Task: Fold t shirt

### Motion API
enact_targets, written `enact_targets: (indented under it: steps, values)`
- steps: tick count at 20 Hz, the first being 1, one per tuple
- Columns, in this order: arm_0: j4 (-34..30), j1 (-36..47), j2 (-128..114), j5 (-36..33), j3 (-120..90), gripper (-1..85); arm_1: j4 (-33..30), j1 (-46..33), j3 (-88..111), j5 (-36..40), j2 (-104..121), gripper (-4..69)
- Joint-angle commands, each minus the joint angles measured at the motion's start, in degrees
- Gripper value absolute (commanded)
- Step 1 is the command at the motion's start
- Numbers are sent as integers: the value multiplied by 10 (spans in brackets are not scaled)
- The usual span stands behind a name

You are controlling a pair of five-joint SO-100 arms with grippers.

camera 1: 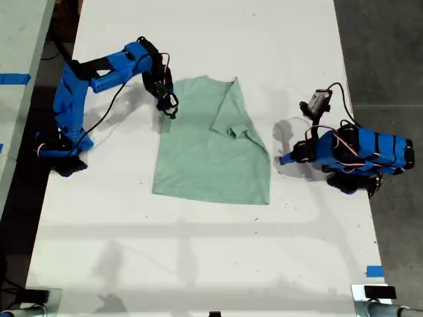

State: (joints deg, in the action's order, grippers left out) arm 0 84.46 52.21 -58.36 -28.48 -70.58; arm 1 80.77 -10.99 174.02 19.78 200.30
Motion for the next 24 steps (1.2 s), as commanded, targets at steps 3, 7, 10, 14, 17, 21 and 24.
enact_targets:
  steps: [3, 7, 10, 14, 17, 21, 24]
  values:
    - [56, -16, -66, 14, 8, -3, 1, 3, 19, 5, 4, 21]
    - [65, -64, -201, 11, 18, -3, 1, 3, 19, 5, 4, 21]
    - [65, -108, -239, -1, 62, -3, 1, 1, 19, 6, 4, 21]
    - [42, -190, -196, -67, 147, -3, 1, 1, 19, 6, 4, 21]
    - [-17, -258, -167, -123, 146, -3, 1, 0, 19, 6, 4, 21]
    - [-65, -310, -107, -172, 146, 263, 1, 0, 19, 6, 4, 21]
    - [-52, -281, -116, -162, 146, 259, 1, 1, 19, 6, 4, 21]
